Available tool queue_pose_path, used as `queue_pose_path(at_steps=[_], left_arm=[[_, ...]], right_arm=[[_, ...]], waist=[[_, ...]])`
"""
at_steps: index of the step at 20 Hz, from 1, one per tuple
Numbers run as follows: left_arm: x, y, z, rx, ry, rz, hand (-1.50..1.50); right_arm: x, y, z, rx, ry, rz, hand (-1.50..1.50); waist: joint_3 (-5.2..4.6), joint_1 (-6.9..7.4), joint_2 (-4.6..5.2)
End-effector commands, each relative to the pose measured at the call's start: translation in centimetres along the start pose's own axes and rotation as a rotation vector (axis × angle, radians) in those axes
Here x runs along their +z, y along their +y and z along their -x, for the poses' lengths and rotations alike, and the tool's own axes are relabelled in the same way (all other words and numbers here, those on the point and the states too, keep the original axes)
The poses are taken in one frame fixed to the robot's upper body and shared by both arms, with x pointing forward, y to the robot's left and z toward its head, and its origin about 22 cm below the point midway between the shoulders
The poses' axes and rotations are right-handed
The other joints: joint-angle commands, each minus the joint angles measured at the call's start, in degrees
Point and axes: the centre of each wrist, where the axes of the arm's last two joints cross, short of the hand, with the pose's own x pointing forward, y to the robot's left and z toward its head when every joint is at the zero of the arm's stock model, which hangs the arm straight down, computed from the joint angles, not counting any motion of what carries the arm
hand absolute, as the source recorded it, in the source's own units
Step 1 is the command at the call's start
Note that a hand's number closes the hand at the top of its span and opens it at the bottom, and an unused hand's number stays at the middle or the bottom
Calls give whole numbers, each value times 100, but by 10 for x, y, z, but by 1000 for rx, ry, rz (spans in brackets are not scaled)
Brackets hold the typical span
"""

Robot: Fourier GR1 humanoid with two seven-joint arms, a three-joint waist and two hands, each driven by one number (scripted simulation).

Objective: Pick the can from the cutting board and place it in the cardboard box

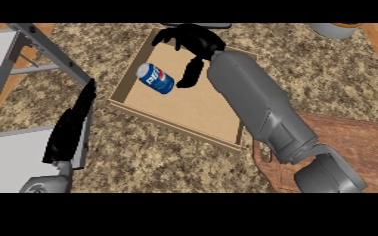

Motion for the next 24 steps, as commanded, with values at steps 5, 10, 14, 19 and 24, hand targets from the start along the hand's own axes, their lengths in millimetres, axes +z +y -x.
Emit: queue_pose_path(at_steps=[5, 10, 14, 19, 24], left_arm=[[-1, -2, -4, 5, -2, -13, 0], [0, 12, 3, 5, 12, -4, 0], [-5, 8, 0, 16, 5, -29, 0], [11, 1, 4, 10, 10, -11, 0], [-1, 20, 0, 6, -15, -9, 0]], right_arm=[[4, -1, 9, -271, -34, 162, -150], [6, -12, 16, -500, -36, 337, -150], [7, -39, 16, -641, -60, 368, -150], [41, -79, 54, -702, 15, 562, -150], [108, -126, 108, -711, 52, 652, -150]], waist=[[6, -56, -6], [6, -70, 24], [5, -132, 49], [7, -120, 30], [14, -19, 144]])
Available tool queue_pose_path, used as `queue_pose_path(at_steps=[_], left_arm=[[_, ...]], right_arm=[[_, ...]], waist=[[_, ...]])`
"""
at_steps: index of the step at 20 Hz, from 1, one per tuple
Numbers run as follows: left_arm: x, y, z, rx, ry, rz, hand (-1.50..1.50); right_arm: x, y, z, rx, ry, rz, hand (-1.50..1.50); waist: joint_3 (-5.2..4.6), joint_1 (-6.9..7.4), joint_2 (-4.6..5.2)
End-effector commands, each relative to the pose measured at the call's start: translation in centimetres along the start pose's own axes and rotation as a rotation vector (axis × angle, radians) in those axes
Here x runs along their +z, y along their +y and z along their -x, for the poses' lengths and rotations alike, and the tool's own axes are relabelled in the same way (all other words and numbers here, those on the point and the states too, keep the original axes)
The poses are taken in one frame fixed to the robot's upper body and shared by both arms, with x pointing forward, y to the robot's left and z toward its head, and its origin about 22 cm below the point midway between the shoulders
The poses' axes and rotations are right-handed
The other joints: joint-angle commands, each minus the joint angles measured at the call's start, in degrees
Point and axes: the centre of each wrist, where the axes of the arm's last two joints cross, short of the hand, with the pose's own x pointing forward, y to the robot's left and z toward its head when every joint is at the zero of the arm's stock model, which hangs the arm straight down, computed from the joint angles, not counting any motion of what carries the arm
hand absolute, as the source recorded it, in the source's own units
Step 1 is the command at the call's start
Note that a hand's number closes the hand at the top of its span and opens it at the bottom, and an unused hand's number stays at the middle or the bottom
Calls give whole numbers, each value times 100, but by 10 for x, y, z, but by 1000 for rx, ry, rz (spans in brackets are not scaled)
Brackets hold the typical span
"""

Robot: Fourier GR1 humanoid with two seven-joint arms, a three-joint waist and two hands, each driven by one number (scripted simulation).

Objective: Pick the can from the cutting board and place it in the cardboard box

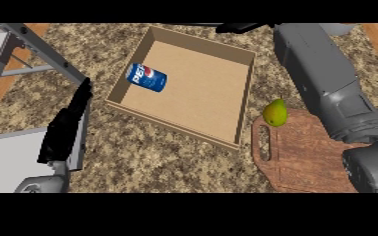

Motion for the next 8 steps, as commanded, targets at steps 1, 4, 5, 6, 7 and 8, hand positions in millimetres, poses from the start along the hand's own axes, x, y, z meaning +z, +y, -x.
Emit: queue_pose_path(at_steps=[1, 4, 5, 6, 7, 8], left_arm=[[-3, 3, 7, 6, 7, 1, 0], [6, 5, 5, 0, -9, -7, 0], [-6, -11, -10, -5, -23, 8, 0], [0, -5, 1, -4, -23, 11, 0], [4, -3, -3, -8, -33, 12, 0], [-3, -4, -12, 7, -27, 29, 0]], right_arm=[[12, -64, -11, -50, -15, 75, -150], [31, -97, 0, -28, -17, 77, -150], [31, -93, 5, -43, -27, 80, -150], [37, -107, 2, -17, -21, 62, -150], [46, -130, -5, -18, -32, 64, -150], [48, -118, 11, -7, -29, 51, -150]], waist=[[3, 15, 39], [10, 85, 23], [14, 68, 52], [13, 152, 88], [21, 183, 87], [24, 203, 107]])
